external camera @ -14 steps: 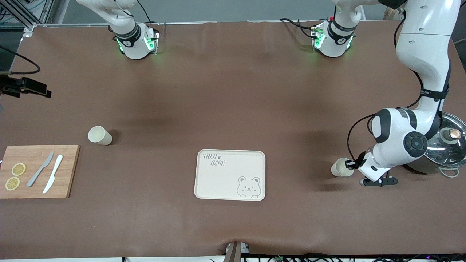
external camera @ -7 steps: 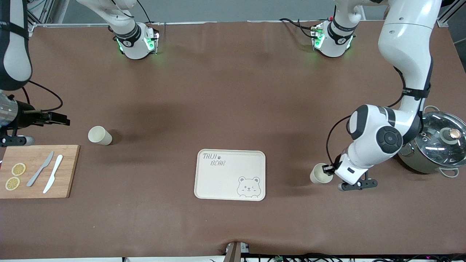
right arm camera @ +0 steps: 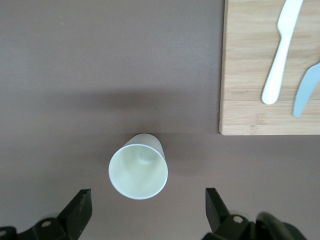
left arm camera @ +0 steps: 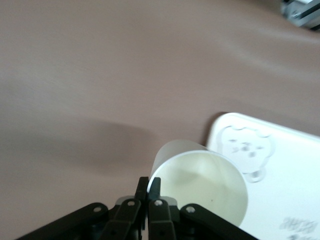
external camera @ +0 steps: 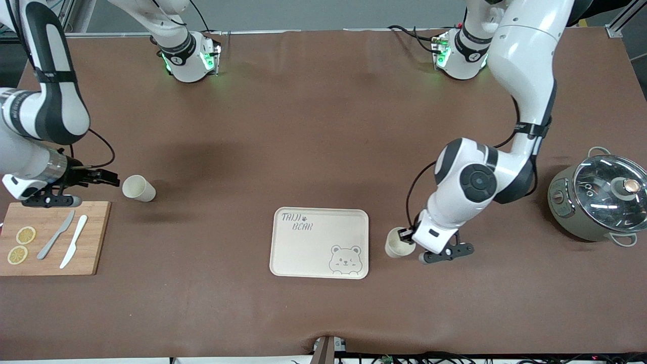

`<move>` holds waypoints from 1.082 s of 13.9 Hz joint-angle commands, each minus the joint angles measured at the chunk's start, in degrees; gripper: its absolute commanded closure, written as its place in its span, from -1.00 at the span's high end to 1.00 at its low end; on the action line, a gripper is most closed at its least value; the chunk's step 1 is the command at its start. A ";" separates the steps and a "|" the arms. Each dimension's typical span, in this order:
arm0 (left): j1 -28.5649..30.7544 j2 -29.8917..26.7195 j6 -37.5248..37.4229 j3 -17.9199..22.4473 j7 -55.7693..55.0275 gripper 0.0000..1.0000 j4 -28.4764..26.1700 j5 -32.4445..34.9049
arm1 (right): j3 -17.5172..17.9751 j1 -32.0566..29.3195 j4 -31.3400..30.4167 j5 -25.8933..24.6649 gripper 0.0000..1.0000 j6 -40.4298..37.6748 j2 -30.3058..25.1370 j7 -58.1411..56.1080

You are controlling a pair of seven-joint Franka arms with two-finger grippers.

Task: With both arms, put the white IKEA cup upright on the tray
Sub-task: 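Carry the cup to the tray while the right gripper grasps the other cup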

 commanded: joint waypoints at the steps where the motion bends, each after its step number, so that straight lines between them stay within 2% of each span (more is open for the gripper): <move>1: -4.79 5.50 -0.56 0.81 -6.93 -1.00 8.46 -0.97 | 0.63 -1.81 -2.34 0.44 1.00 2.67 1.24 -0.75; 5: -7.44 7.09 -0.11 0.64 -11.77 -1.00 8.29 -0.97 | 0.63 -1.90 -7.26 0.44 0.43 9.78 2.65 -0.75; 7: -9.45 8.41 -0.11 0.90 -14.23 -1.00 8.03 -0.71 | 0.63 -2.43 -7.44 0.44 0.13 11.55 4.22 -0.75; 9: -9.82 9.29 -0.11 0.99 -15.03 -1.00 7.68 -0.62 | 0.63 -2.87 -7.44 0.44 -0.29 11.99 5.11 -0.75; 10: -9.99 9.64 -0.11 0.99 -15.64 -0.73 7.59 -0.62 | 0.63 -2.78 -7.44 0.44 -0.51 11.99 5.11 -0.75; 11: -10.25 9.99 -0.11 0.99 -15.99 -0.55 7.33 -0.44 | 0.63 -2.78 -7.44 0.44 -0.65 12.17 5.28 -0.75; 12: -10.26 10.26 -0.11 0.99 -15.91 -0.33 7.33 -0.36 | 0.63 -3.04 -7.44 0.44 -0.92 12.52 5.81 -0.75; 14: -10.34 9.91 -0.03 1.25 -16.35 0.99 7.50 -0.27 | 0.63 -3.13 -7.36 0.44 -1.00 12.52 5.81 -0.84; 15: -10.17 9.30 -0.11 1.43 -16.52 1.00 7.68 -0.27 | 0.63 -2.87 -7.01 0.44 -1.00 11.91 5.64 -1.28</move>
